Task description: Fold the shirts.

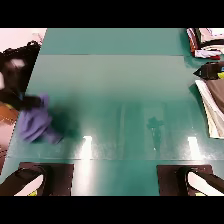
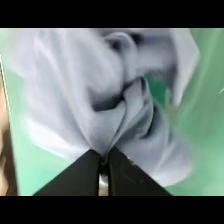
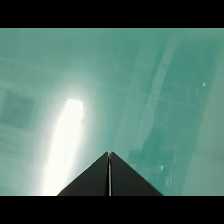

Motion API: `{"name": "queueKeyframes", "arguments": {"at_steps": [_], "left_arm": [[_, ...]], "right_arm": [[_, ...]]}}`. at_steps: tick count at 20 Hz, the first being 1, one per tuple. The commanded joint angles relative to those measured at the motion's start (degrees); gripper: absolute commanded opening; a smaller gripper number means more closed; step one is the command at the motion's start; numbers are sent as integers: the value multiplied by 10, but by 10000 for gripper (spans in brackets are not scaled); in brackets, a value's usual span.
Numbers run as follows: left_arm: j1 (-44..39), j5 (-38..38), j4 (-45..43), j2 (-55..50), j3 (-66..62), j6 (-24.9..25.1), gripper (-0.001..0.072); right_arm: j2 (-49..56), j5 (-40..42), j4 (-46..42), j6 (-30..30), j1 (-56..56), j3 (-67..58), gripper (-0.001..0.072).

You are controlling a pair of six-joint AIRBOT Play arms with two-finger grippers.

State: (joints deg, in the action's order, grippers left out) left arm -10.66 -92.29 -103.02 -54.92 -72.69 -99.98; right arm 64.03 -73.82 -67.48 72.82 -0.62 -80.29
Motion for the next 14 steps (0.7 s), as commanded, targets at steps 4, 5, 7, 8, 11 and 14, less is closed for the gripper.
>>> {"name": "queueKeyframes", "arguments": {"at_steps": [4, 5, 7, 8, 11, 14], "left_arm": [[-162, 78, 33, 0, -292, 0, 26], [-189, 112, 34, -1, -293, -1, 26], [-241, 155, 35, -26, -293, 0, 26], [-265, 165, 35, -47, -293, 0, 26], [-306, 168, 91, -134, -293, 44, 28], [-311, 187, 203, -228, -293, 120, 120]], "right_arm": [[-59, 93, 0, 0, 0, -1, 20], [-72, 114, 1, 1, 0, -1, 20], [-95, 149, 5, 3, 0, -1, 19], [-105, 161, 4, 4, 0, -1, 19], [-123, 168, 4, 4, 0, -1, 19], [-125, 162, 4, 8, 0, -1, 19]]}}
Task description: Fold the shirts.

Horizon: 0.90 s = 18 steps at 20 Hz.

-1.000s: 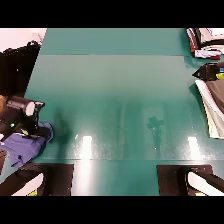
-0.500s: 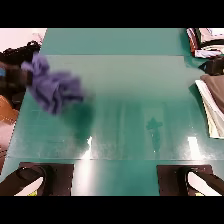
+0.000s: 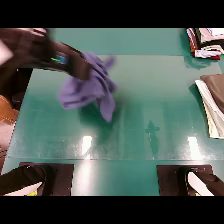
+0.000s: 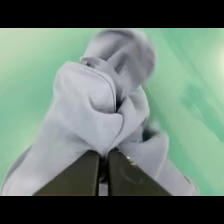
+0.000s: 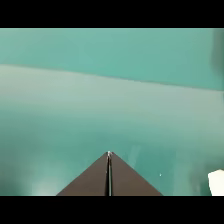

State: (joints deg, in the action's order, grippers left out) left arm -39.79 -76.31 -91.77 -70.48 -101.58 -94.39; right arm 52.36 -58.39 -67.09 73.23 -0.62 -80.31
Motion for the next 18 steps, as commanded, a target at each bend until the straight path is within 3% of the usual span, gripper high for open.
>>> {"name": "queueKeyframes", "arguments": {"at_steps": [1, 2, 5, 8, 13, 18], "left_arm": [[-19, 45, 98, -94, -4, 72, 409], [-18, 63, 87, -111, -4, 73, 592], [17, 62, 32, -118, -6, 74, 590], [119, 3, 31, -116, 5, 72, 590], [275, 39, 191, -123, 162, 59, 590], [299, 129, 322, -160, 316, 69, 589]], "right_arm": [[-8, 6, 0, 5, 0, 0, 20], [-7, 3, 0, 9, 0, 0, 19], [-7, -3, 0, 9, 0, 0, 19], [-7, -3, 0, 9, 0, 0, 20], [3, -22, 1, 20, 0, 1, 19], [49, -91, 1, 35, 0, 1, 19]]}}
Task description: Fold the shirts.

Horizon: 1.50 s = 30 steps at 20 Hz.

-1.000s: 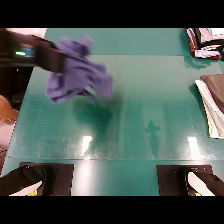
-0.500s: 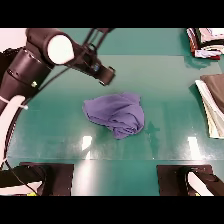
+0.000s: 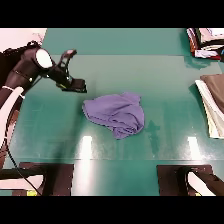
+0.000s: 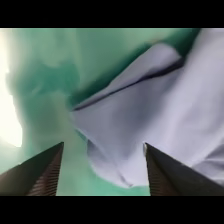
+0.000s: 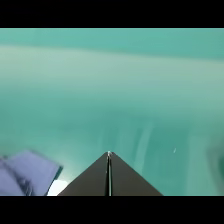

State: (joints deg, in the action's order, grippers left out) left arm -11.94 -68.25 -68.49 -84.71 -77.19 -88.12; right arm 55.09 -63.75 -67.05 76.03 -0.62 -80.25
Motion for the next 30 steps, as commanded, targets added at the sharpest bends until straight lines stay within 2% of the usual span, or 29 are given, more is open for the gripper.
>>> {"name": "queueKeyframes", "arguments": {"at_steps": [1, 2, 3, 4, 5, 7, 8, 11, 12, 13, 14, 17, 19, 21, 23, 24, 25, 26, 30], "left_arm": [[20, 57, 117, -30, 82, 19, 589], [21, 58, 138, -40, 83, 29, 589], [20, 62, 151, -48, 83, 31, 499], [21, 67, 156, -50, 83, 31, 320], [21, 76, 156, -50, 83, 31, 240], [21, 87, 156, -50, 81, 31, 217], [21, 88, 152, -50, 78, 32, 34], [21, 81, 148, -50, 53, 33, 28], [21, 74, 148, -50, 40, 41, 29], [21, 66, 148, -50, 28, 47, 28], [21, 62, 148, -50, 20, 46, 29], [21, 60, 148, -50, 11, 46, 28], [21, 55, 145, -50, 11, 47, 29], [21, 51, 144, -50, 11, 48, 28], [21, 49, 144, -50, 11, 57, 29], [21, 47, 144, -50, 11, 57, 28], [21, 44, 144, -50, 10, 56, 28], [21, 42, 144, -48, 7, 56, 27], [21, 66, 89, 37, -20, 50, 27]], "right_arm": [[29, -45, 1, 7, 0, 0, 19], [38, -54, 1, 7, 0, 0, 20], [47, -64, 0, 11, 0, 0, 20], [58, -81, 0, 11, 0, 0, 19], [70, -99, 0, 11, 0, 0, 19], [97, -134, 0, 11, 0, 0, 19], [114, -152, 0, 11, 0, 0, 20], [162, -174, 1, 11, 15, 34, 21], [178, -173, 2, 11, 26, 64, 86], [196, -173, 21, 11, 38, 99, 338], [214, -171, 63, 10, 48, 132, 473], [279, -142, 231, -52, 92, 214, 477], [312, -134, 311, -90, 127, 238, 476], [327, -120, 312, -97, 161, 247, 474], [327, -107, 294, -97, 182, 245, 435], [327, -103, 285, -97, 188, 239, 367], [327, -104, 274, -97, 189, 230, 166], [327, -105, 264, -97, 189, 220, 20], [269, -112, 218, -94, 172, 156, 18]]}}
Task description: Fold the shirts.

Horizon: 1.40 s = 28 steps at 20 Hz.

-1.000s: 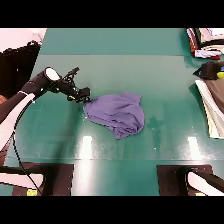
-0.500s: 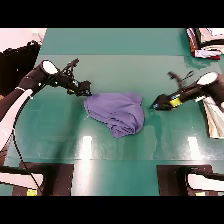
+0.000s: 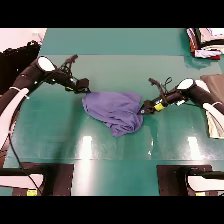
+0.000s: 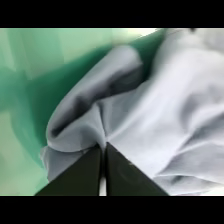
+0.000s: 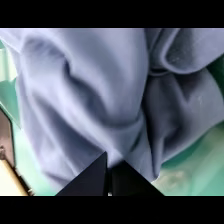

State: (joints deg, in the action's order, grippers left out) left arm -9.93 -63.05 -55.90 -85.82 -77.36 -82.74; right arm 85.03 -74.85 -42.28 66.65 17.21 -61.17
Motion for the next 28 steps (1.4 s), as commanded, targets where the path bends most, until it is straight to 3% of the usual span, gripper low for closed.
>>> {"name": "queueKeyframes", "arguments": {"at_steps": [1, 8, 12, 15, 21, 25, 28], "left_arm": [[0, 13, -51, 80, -34, -3, 27], [0, 4, -50, 302, -194, -3, 27], [0, -25, -32, 351, -271, -4, 27], [0, -47, -23, 353, -300, -4, 28], [0, -95, -71, 287, -239, -3, 27], [0, -129, -71, 188, -119, 5, 28], [0, -118, -71, 108, -34, 7, 29]], "right_arm": [[-59, -2, -37, 2, -15, -60, 18], [-242, -3, -59, 26, -84, -263, 18], [-300, -7, -62, 30, -95, -343, 18], [-314, -31, -104, 75, -95, -402, 18], [-224, -165, -117, 171, -94, -444, 18], [-89, -270, -119, 173, -61, -442, 18], [-16, -232, -120, 139, -16, -371, 18]]}}
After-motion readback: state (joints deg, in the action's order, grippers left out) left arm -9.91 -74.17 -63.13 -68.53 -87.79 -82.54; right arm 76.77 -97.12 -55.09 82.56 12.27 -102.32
